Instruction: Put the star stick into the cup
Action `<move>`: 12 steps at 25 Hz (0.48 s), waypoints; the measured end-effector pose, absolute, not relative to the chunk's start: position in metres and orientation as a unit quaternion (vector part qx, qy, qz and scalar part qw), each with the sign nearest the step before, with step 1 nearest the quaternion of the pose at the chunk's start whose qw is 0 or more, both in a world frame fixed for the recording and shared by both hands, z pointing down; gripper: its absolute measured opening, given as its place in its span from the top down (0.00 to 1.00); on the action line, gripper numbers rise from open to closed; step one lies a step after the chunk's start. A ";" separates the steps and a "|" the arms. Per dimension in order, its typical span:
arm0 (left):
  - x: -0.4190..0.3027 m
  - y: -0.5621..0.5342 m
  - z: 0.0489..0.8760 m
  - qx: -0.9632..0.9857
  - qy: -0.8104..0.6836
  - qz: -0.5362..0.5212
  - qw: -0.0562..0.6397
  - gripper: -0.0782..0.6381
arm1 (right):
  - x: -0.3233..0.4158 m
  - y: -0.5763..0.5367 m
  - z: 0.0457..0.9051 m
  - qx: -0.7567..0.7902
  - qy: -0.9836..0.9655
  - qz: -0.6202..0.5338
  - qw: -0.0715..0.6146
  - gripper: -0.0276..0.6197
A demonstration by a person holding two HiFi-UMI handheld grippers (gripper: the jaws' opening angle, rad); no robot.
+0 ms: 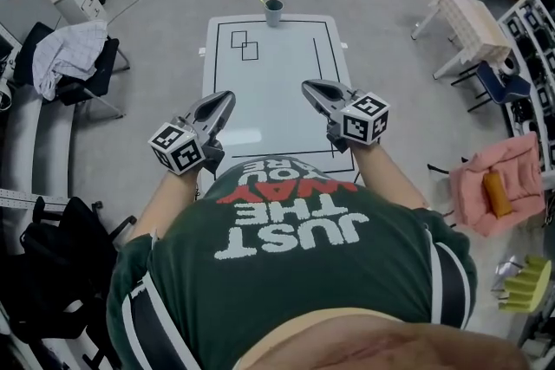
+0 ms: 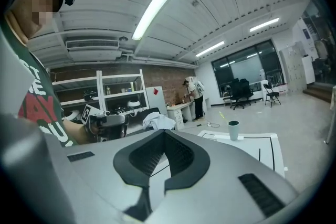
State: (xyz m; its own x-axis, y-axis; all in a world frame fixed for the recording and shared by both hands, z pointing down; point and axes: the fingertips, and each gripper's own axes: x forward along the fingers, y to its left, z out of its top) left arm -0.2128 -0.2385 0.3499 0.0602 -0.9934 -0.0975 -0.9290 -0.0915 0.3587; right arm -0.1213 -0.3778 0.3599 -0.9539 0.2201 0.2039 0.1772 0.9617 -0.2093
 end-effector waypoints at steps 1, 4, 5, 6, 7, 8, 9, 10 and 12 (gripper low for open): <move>-0.213 -0.238 0.350 0.721 -0.667 -0.160 0.100 0.86 | -0.122 -0.376 0.360 -0.104 -0.984 0.097 0.112 0.91; -0.214 -0.235 0.351 0.719 -0.668 -0.162 0.101 0.86 | -0.123 -0.373 0.362 -0.110 -0.982 0.107 0.109 0.91; -0.215 -0.235 0.351 0.718 -0.668 -0.165 0.102 0.86 | -0.122 -0.373 0.362 -0.110 -0.982 0.109 0.109 0.91; -0.215 -0.234 0.352 0.718 -0.668 -0.166 0.102 0.86 | -0.122 -0.373 0.362 -0.109 -0.982 0.108 0.109 0.91; -0.214 -0.234 0.352 0.718 -0.668 -0.167 0.103 0.86 | -0.121 -0.373 0.362 -0.108 -0.982 0.105 0.110 0.91; -0.214 -0.234 0.352 0.718 -0.668 -0.168 0.103 0.86 | -0.120 -0.373 0.363 -0.108 -0.983 0.101 0.112 0.91; -0.214 -0.233 0.352 0.718 -0.667 -0.168 0.103 0.86 | -0.120 -0.372 0.363 -0.107 -0.983 0.097 0.114 0.91; -0.213 -0.233 0.353 0.718 -0.667 -0.169 0.103 0.86 | -0.120 -0.371 0.364 -0.107 -0.983 0.093 0.116 0.91; -0.212 -0.233 0.353 0.720 -0.665 -0.171 0.102 0.86 | -0.119 -0.370 0.364 -0.108 -0.983 0.087 0.118 0.91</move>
